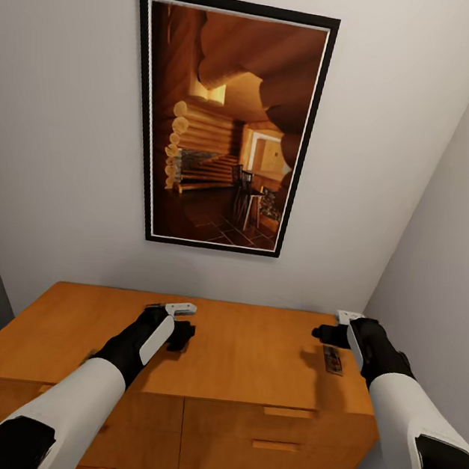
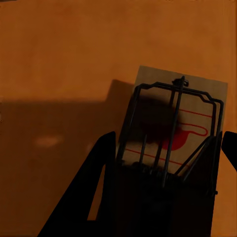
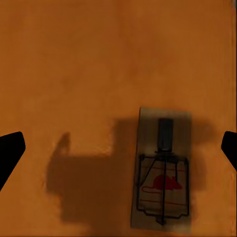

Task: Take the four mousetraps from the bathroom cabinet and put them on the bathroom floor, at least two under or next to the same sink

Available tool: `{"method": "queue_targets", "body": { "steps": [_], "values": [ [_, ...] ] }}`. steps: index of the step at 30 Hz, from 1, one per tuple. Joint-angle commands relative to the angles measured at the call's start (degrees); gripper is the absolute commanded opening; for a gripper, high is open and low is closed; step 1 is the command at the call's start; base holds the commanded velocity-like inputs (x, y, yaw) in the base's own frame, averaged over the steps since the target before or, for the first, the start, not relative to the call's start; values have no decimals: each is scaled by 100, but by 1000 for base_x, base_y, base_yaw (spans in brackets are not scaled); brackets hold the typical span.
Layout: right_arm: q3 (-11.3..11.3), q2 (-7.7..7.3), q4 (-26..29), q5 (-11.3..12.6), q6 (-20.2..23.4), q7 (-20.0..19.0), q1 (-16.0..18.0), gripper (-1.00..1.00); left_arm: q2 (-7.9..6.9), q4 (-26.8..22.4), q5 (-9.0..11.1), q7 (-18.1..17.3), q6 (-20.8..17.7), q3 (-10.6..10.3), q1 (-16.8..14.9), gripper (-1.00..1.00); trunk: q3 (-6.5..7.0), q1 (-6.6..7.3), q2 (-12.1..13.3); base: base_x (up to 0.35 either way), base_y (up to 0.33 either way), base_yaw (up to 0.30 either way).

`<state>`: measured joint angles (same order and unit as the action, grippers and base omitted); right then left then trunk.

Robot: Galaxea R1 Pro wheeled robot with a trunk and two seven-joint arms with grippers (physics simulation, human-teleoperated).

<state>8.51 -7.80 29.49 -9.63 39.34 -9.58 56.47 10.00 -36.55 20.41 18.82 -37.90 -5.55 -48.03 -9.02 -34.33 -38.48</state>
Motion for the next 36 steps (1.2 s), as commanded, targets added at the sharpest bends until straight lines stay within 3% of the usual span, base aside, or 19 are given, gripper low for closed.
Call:
{"method": "queue_targets", "body": {
  "steps": [1, 26, 36],
  "values": [
    [32, -24, 7, -54, 25, -59, 4, 100, 0, -8, 54, 45, -16, -11, -4, -100, -10, -2, -8, 0, 0, 0],
    [47, -72, -46, -30, 21, -94, 4, 100, 0, -12, 42, 78, -72, -22, -4, -100, -10, -2, -8, 0, 0, 0],
    [99, -104, -69, -30, 29, -448, 4, 100, 0, -11, 42, 78, -82, -22, -4, -100, -10, -2, -8, 0, 0, 0]
  ]
}}
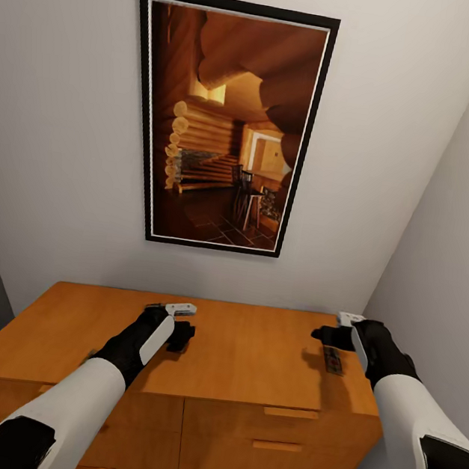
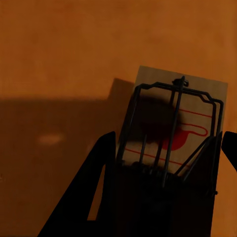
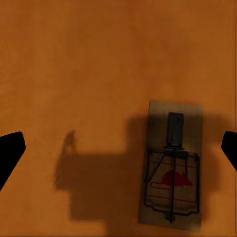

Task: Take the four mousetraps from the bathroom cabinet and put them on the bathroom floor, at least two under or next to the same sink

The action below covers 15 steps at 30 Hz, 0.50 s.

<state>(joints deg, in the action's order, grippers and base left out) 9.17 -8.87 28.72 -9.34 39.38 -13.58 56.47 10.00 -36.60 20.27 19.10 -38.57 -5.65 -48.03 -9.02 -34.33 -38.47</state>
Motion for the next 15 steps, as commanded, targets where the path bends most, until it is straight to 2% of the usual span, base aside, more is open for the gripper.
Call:
{"method": "queue_targets", "body": {
  "steps": [1, 6, 15],
  "values": [
    [43, -14, 2, -59, 24, -57, 4, 100, 0, -6, 56, 50, -14, -13, -4, -100, -10, -2, -9, 0, 0, 0],
    [114, -108, -26, -59, 25, -85, 4, 100, 0, -7, 56, 50, -11, -13, -4, -100, -10, -2, -9, 0, 0, 0],
    [136, -139, -32, -65, 31, -85, 4, 100, 0, -6, 56, 50, -10, -15, -4, -100, -28, -24, -49, 0, 0, 0]
  ]
}}
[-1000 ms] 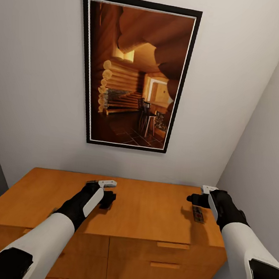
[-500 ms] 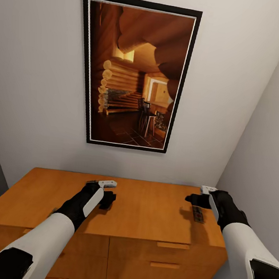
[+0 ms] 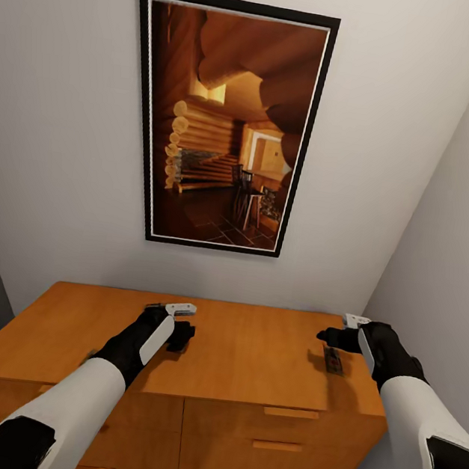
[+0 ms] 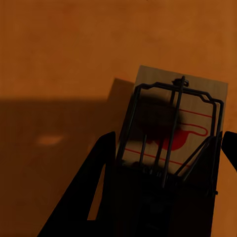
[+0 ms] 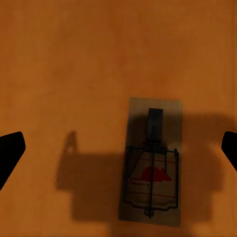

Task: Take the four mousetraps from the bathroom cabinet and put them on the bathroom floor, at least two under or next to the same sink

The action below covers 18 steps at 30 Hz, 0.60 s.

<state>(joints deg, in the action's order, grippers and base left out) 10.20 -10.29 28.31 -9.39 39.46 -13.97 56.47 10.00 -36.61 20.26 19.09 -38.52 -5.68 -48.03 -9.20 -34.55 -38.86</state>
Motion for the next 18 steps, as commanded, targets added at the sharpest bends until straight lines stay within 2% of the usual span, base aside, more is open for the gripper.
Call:
{"method": "queue_targets", "body": {
  "steps": [1, 5, 13, 18],
  "values": [
    [34, 3, 8, -61, 25, -46, 4, 100, 0, -7, 57, 51, -15, -12, -5, -100, -28, -24, -50, 0, 0, 0],
    [34, 1, 8, -63, 26, -45, 4, 100, 0, -6, 57, 51, -15, -8, -5, -100, -100, -112, -211, 0, 0, 0],
    [35, 1, -2, -63, 51, -34, 4, 100, 0, -7, 57, 51, -15, -7, -5, -100, -100, -112, -211, 0, 0, 0],
    [39, 2, -59, -63, 256, -33, 4, 100, 0, -13, 57, 51, -4, -11, -5, -100, -100, -112, -211, 0, 0, 0]
  ]
}}
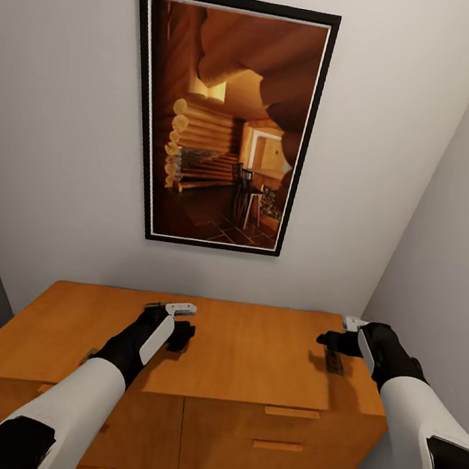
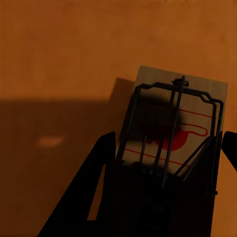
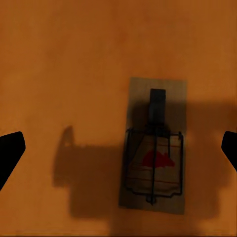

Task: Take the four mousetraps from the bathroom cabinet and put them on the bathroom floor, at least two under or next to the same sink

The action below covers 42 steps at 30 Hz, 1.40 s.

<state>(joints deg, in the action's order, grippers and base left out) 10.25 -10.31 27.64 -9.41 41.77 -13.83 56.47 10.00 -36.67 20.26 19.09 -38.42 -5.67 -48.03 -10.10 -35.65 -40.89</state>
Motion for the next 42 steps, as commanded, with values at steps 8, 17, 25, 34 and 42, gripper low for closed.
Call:
{"method": "queue_targets", "body": {
  "steps": [8, 17, 25, 34, 42],
  "values": [
    [38, -50, -12, -60, 142, -63, 4, 100, 0, -336, 65, 51, -39, -8, -4, -100, -10, -2, -8, 0, 0, 0],
    [38, -58, -13, -60, 150, -39, 4, 100, 0, -925, 85, 47, -426, -4, -4, -100, -10, -2, -8, 0, 0, 0],
    [31, -59, -27, -60, 154, -40, 4, 100, 0, -1087, 81, 50, -645, 3, -4, -100, -10, -2, -8, 0, 0, 0],
    [29, -59, -167, -62, 156, -40, 4, 100, 0, -1096, 84, 51, -658, 0, -4, -100, -46, -46, -88, 0, 0, 0],
    [29, -59, -187, -69, 148, -14, 4, 100, 0, -1091, 84, 51, -658, -3, -4, -100, -153, -177, -329, 0, 0, 0]
  ]
}}
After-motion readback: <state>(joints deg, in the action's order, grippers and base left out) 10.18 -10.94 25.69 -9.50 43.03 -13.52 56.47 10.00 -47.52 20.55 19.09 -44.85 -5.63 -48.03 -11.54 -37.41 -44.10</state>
